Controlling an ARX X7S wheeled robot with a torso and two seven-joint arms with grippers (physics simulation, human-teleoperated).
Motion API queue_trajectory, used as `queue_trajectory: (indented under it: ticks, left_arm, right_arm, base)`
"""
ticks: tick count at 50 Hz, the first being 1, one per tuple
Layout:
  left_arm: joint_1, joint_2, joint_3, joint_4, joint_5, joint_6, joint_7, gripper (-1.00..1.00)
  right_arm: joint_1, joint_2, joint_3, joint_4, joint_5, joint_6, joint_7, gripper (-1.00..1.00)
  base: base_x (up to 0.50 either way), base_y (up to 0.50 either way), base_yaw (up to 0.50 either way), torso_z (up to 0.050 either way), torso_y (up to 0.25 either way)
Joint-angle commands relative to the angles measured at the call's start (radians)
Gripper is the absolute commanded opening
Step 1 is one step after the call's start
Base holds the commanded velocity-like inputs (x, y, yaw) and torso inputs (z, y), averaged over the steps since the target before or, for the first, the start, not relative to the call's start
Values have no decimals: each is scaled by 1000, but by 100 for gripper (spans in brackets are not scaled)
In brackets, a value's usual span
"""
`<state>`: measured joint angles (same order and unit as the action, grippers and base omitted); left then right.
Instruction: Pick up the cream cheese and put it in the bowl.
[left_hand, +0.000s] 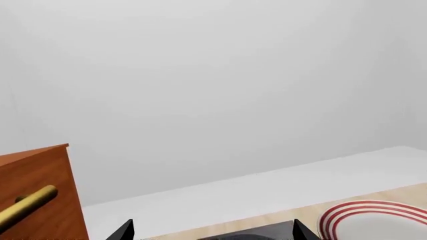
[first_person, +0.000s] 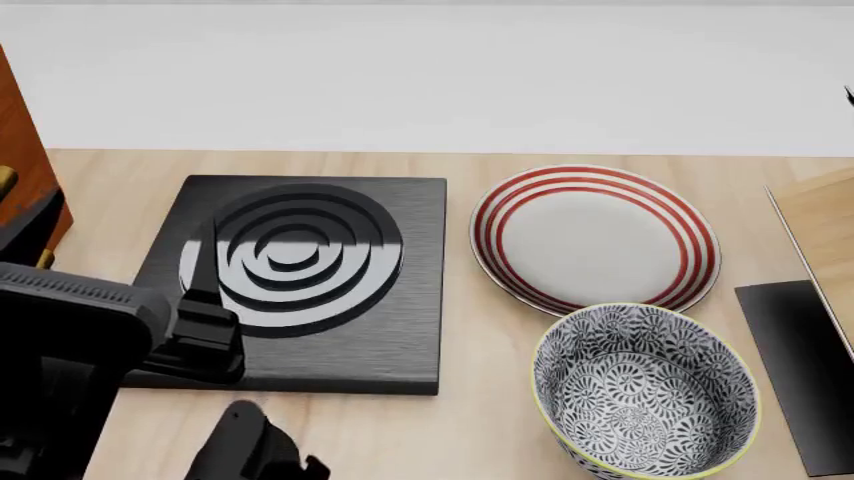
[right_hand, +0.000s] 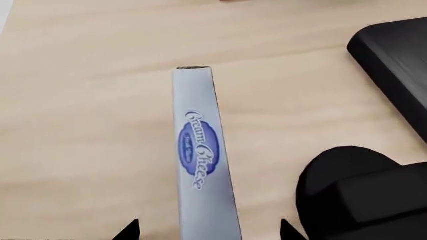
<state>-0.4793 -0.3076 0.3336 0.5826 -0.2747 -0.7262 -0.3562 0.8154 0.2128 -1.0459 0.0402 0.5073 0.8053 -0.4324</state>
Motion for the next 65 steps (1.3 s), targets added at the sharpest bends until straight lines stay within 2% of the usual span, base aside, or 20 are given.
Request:
queue_trajectory:
  ticks: [1,25,26,65]
  left_arm:
    - [0,-2,1,-8,-4,7,0,100]
    - [2,-7,4,-29,-9,28,-1,100]
    - [2,-7,5,-30,-9,29,-1,100]
    - [4,-19,-5,-15,-27,28,-13,100]
  right_arm:
    - [1,-16,-23,48,-13,-26,-18,100]
    - [2,-42,-42,149,-21,-73,-48,100]
    - [2,-42,-43,152,-22,-75,-50,-100]
    - [38,46,11,-118,16,49,69,-100]
  base:
    - [0,0,0,0,0]
    - [0,0,0,0,0]
    - [0,0,0,0,0]
    - [0,0,0,0,0]
